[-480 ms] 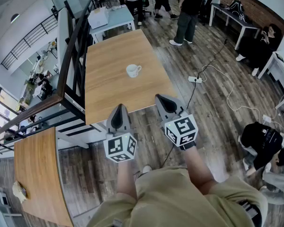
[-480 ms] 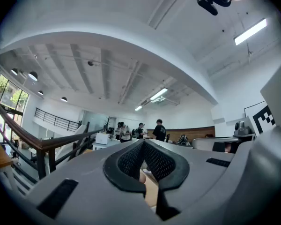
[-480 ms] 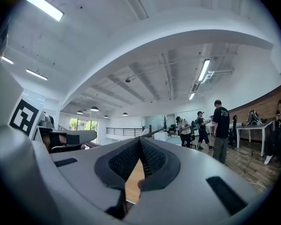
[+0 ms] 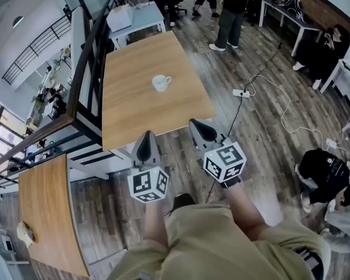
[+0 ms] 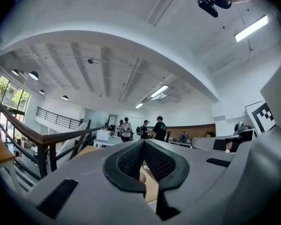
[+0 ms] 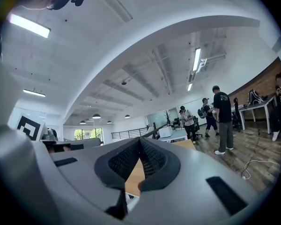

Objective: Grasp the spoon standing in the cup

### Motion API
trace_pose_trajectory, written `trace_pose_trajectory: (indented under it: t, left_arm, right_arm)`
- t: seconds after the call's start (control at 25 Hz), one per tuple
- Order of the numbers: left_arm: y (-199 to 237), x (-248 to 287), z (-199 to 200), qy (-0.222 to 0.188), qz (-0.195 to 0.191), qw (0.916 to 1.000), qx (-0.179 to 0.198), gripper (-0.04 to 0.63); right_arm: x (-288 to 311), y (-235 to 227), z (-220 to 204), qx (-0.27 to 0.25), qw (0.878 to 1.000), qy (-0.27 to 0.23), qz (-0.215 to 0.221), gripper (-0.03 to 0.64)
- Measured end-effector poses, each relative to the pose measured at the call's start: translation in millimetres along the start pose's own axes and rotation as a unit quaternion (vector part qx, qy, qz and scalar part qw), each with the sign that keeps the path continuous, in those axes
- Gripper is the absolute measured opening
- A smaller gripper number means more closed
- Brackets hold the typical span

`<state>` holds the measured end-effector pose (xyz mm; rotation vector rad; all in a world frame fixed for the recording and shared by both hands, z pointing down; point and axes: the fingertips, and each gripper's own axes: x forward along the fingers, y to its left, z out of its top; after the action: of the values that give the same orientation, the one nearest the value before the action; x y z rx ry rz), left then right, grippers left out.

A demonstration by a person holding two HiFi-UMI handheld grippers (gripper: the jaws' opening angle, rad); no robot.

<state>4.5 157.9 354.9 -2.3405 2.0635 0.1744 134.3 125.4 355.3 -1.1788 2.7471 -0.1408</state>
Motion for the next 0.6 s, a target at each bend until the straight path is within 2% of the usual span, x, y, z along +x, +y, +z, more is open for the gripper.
trace_pose_trajectory:
  t: [0.28,0.6]
  left_arm:
    - [19.1,50.1,-16.9,0.001,-0.006,0.9999,-0.013,0.005]
    - [89.4,168.2,-14.0,-0.01,-0.02,0.9993,-0.029,0.005]
  right_arm:
    - [43.2,-31.2,-10.9,0.002,1.0,0.009,-0.013,0.014]
    - [167.2,-66.0,-10.4,-0.035,0.999,0.022,-0.025,0.014]
